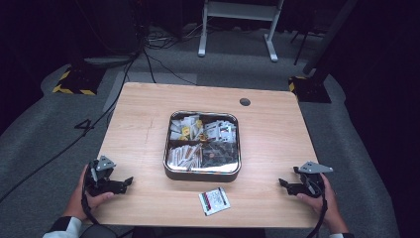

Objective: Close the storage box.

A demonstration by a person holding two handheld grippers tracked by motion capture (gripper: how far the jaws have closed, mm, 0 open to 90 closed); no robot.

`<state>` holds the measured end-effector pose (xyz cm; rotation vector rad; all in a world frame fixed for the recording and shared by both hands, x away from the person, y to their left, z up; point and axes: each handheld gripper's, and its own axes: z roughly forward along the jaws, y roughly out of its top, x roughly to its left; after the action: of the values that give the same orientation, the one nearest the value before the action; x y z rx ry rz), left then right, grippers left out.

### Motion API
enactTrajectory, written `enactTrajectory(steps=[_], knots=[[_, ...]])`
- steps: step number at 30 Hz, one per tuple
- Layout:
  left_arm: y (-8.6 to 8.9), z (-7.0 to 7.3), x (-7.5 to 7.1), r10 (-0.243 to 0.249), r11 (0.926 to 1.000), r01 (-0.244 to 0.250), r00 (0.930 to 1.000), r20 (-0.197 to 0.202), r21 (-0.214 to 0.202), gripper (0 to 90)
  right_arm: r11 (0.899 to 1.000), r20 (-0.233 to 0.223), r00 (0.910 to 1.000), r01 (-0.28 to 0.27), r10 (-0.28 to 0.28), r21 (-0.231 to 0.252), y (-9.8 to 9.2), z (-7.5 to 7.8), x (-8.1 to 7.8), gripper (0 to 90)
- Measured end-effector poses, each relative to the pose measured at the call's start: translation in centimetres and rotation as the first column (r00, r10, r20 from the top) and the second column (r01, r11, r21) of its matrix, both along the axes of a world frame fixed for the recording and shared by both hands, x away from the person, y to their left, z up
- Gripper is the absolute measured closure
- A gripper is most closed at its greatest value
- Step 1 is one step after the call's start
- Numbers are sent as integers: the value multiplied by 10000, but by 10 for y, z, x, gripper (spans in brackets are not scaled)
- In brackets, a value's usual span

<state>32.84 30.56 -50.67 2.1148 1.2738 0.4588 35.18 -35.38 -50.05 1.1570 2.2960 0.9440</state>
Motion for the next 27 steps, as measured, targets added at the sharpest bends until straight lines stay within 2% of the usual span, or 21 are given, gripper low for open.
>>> enactTrajectory(steps=[1, 2, 3, 6, 27], knots=[[0, 0, 0, 0, 10000, 0, 10000, 0, 0, 4, 10000, 0, 10000, 0, 0, 0, 0, 0, 0, 168], [0, 0, 0, 5, 10000, -5, 10000, -2, 11, 4, 9989, -136, 9996, 243, -238, 410, -5, -3, 0, 156], [0, 0, 0, 7, 10000, -7, 10000, 1, 3, 5, 9983, -93, 9993, 356, -352, 470, -6, -4, 0, 155], [0, 0, 0, 8, 10000, -8, 10000, -2, -2, 4, 9973, -85, 9984, 571, -568, 462, -8, -4, -1, 154], [0, 0, 0, -2, 10000, 2, 10000, -7, -12, 4, 9962, -80, 9973, 739, -736, 461, -7, -4, 0, 155]])
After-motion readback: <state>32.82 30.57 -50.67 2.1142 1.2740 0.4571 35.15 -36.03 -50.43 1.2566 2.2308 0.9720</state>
